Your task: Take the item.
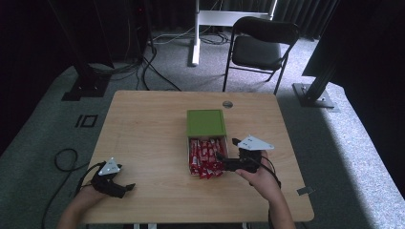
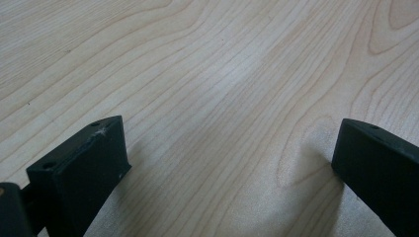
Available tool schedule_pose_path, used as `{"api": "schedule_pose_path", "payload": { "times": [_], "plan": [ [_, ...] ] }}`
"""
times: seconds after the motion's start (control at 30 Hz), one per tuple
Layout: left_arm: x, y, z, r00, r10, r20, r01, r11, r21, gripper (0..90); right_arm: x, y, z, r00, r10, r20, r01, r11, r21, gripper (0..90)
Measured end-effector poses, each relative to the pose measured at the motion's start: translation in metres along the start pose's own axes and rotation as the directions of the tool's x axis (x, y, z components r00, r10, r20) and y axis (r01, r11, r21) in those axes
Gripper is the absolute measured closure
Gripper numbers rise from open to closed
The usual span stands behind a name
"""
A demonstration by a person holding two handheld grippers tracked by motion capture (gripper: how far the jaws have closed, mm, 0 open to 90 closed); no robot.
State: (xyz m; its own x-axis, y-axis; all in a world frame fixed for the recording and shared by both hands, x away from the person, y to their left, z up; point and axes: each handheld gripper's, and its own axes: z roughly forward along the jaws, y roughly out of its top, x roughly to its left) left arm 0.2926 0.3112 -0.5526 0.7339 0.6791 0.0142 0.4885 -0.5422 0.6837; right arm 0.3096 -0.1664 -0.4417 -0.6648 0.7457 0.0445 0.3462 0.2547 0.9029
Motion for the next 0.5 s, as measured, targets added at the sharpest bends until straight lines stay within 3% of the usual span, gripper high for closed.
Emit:
{"api": "schedule_pose_path", "payload": {
  "times": [0.27,0.37,0.43,0.5],
  "plan": [
    [0.0,0.0,0.0,1.0,0.001,0.0,-0.001,1.0,0.0,1.5,0.02,0.004,0.024,0.9997,0.006,-0.023,-0.006,1.0,0.012,22.9],
    [0.0,0.0,0.0,1.0,0.001,-0.001,-0.001,1.0,0.0,1.5,0.024,0.004,0.034,0.9996,-0.026,-0.013,0.027,1.0,0.014,33.2],
    [0.0,0.0,0.0,1.0,0.001,-0.001,-0.001,1.0,0.0,1.5,0.025,0.003,0.04,0.9993,-0.008,-0.035,0.009,1.0,0.021,36.6],
    [0.0,0.0,0.0,1.0,0.0,0.0,0.0,1.0,0.0,1.5,0.026,0.001,0.045,0.9996,0.013,-0.026,-0.012,0.999,0.049,40.1]
  ]
}}
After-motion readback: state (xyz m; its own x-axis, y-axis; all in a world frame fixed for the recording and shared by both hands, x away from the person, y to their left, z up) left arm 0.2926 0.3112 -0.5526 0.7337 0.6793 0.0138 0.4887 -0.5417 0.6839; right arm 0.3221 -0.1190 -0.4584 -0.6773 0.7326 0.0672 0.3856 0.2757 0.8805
